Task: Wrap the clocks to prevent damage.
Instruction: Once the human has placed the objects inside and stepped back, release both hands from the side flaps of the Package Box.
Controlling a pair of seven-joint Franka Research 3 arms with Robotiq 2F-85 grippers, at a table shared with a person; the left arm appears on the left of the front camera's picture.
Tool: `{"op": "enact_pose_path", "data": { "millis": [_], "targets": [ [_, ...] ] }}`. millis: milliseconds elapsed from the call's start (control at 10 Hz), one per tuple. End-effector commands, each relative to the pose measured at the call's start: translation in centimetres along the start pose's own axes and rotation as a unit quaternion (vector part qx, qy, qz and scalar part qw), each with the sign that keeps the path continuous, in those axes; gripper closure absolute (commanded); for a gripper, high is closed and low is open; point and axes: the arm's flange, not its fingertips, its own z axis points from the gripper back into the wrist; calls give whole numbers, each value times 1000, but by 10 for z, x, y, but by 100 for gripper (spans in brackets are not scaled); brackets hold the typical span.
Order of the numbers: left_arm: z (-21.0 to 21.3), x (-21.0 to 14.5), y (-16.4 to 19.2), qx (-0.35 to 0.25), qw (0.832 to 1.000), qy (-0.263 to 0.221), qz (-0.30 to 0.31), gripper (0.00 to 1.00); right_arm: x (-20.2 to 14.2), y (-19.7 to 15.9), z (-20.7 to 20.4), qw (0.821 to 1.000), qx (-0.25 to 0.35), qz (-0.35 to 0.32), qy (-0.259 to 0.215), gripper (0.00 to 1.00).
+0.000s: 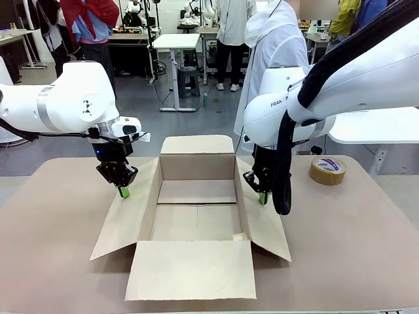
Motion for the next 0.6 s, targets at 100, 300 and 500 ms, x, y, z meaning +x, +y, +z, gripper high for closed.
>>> {"op": "enact_pose_path", "data": {
  "millis": [100,300,500],
  "targets": [
    [-1,-1,0,-1,1000,1,1,100,0,1,-3,1000,0,-4,2,99],
    [-1,-1,0,-1,1000,1,1,100,0,1,-3,1000,0,-4,2,99],
    [-1,-1,0,-1,1000,1,1,100,0,1,-3,1000,0,-4,2,99]
  ]
}}
